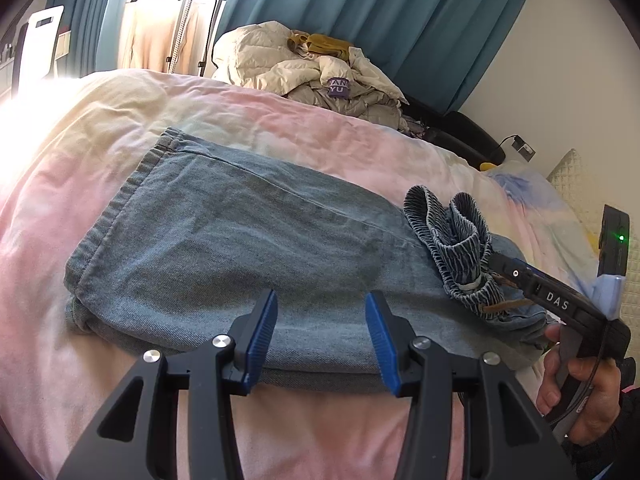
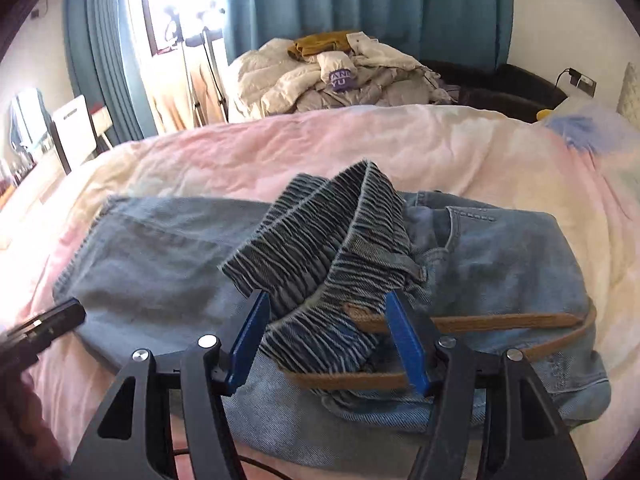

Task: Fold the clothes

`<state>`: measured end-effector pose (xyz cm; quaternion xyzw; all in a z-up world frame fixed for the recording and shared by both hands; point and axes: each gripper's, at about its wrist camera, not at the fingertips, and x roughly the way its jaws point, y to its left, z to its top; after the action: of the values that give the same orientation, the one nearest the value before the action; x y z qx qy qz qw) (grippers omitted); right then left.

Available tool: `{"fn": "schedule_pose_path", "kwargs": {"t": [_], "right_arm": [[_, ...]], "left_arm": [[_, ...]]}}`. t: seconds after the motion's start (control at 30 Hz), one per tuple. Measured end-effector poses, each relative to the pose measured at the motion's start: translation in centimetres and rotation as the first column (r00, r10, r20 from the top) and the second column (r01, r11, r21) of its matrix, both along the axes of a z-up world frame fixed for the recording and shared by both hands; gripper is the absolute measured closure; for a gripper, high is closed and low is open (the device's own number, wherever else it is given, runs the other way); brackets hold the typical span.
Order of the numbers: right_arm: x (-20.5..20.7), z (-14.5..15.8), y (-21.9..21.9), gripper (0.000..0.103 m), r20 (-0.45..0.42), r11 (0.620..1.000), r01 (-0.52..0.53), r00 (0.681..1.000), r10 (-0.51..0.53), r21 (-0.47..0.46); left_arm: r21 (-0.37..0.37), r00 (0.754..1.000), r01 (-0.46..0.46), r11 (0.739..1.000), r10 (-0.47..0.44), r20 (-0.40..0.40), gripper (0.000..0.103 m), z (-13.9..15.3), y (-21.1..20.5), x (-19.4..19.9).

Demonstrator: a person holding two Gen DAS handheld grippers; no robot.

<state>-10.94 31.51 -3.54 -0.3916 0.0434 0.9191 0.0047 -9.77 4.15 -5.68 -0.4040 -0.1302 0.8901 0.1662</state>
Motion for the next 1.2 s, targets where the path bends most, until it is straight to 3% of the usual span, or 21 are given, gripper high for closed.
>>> {"fn": "schedule_pose_path", "kwargs": {"t": [0.37, 0.47, 0.57, 0.7, 0.9, 1.0, 1.1, 1.2], "right_arm": [[-2.9, -5.0, -2.9, 0.036, 0.184, 0.988, -0.008, 0.983, -0.022, 0.156], [-2.4, -3.9, -2.3, 0.040, 0.163, 0.994, 0.025, 0.986, -0.041, 0.104], [-1.1, -1.2, -0.9, 0.043, 0.068, 0.998, 0.066, 0.996, -0.064, -0.024], [-0.6, 1.2, 0.9, 0.043, -0.025, 0.988, 0.116, 0.993, -0.119, -0.099], [-4.4, 0.4, 4.2, 0.043, 0.022, 0.964, 0.157, 0.987, -0.156, -0.214], [-6.8, -1.0, 5.7, 0.043, 0.043, 0.954, 0.174, 0.985, -0.168, -0.246], [-8.3, -2.1, 6.2, 0.045, 0.057, 0.945, 0.168, 0.986, -0.159, -0.279], [-9.5, -2.8, 5.5, 0.047, 0.070, 0.960, 0.151, 0.988, -0.138, -0.236]], "left_arm": [[0.016, 1.000, 0.003, 1.000, -0.003, 0.008, 0.056, 0.0, -0.1, 0.1], [0.026, 1.000, 0.021, 0.999, -0.021, -0.009, 0.056, 0.3, 0.0, 0.6], [0.030, 0.997, 0.069, 0.997, -0.068, -0.024, 0.056, 0.4, 0.7, 1.2], [0.004, 0.985, 0.168, 0.986, -0.168, -0.049, 0.056, 0.9, 3.1, 1.4], [-0.111, 0.955, 0.294, 0.949, -0.298, -0.013, 0.056, 1.6, 8.3, -0.6], [-0.048, 0.943, 0.333, 0.942, -0.333, 0.002, 0.056, 1.9, 9.9, -2.8], [-0.015, 0.933, 0.359, 0.933, -0.360, -0.034, 0.056, 1.7, 10.9, -4.8], [-0.004, 0.918, 0.393, 0.919, -0.393, -0.059, 0.056, 0.9, 11.7, -6.6]]}}
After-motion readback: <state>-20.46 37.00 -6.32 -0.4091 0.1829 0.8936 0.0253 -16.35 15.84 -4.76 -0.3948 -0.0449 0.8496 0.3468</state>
